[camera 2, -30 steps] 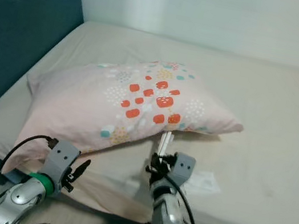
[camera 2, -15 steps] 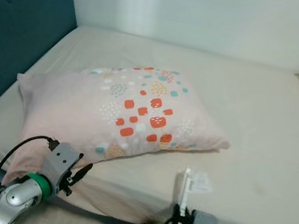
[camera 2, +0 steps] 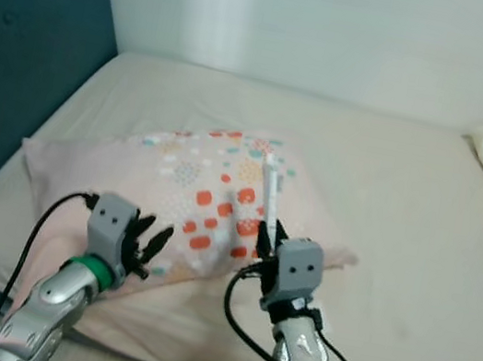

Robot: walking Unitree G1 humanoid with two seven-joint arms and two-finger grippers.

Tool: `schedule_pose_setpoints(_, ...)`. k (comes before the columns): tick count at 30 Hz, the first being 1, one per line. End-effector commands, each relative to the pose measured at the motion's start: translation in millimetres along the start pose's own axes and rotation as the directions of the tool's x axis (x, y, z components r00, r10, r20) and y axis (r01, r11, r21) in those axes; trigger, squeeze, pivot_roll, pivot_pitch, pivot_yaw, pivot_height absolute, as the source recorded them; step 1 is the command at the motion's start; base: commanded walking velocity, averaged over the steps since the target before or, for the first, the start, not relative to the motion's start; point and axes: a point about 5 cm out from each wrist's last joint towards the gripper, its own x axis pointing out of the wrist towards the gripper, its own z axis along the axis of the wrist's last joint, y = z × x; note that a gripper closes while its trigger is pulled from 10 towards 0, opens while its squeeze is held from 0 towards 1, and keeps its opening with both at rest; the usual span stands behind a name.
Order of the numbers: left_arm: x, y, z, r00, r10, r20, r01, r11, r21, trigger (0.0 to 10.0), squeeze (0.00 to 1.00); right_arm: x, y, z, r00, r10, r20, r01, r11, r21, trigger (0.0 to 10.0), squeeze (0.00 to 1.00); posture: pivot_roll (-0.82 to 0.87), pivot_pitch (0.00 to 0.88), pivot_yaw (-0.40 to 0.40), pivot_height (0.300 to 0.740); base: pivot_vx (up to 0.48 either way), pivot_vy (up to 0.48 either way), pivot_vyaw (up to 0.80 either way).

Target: Clean up the room

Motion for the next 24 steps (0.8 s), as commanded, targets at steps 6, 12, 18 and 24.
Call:
schedule_pose_setpoints(6,-16.6,12.9,-24,0.996,0.065,-0.062,-0.065,0.998,0.009,10.0,0.00,-18.6,11.6,-30,0.985,0.070,-0.155,-0.069,0.998,0.014,10.0,0.06,-0.15,0.033,0.009,0.706,0.000,0.000,0.00)
schedule_pose_setpoints(12,-22.1,13.9,-32,0.991,0.103,-0.091,-0.104,0.995,-0.010,10.0,0.00,-19.6,11.5,-34,0.980,0.090,-0.179,-0.088,0.996,0.019,10.0,0.06,-0.14,0.033,-0.014,0.731,0.000,0.000,0.00)
schedule_pose_setpoints(18,-23.9,2.9,-37,0.989,0.115,-0.091,-0.115,0.993,0.005,10.0,0.00,-4.6,15.9,-39,0.974,0.089,-0.208,-0.068,0.992,0.103,10.0,0.00,-0.13,0.034,-0.031,0.731,0.000,0.000,0.00)
schedule_pose_setpoints(24,-21.3,1.5,-34,0.992,0.102,-0.078,-0.101,0.995,0.011,10.0,0.00,-0.5,17.9,-39,0.976,0.076,-0.204,-0.052,0.991,0.121,10.0,0.00,-0.13,0.037,-0.017,0.731,0.000,0.000,0.00)
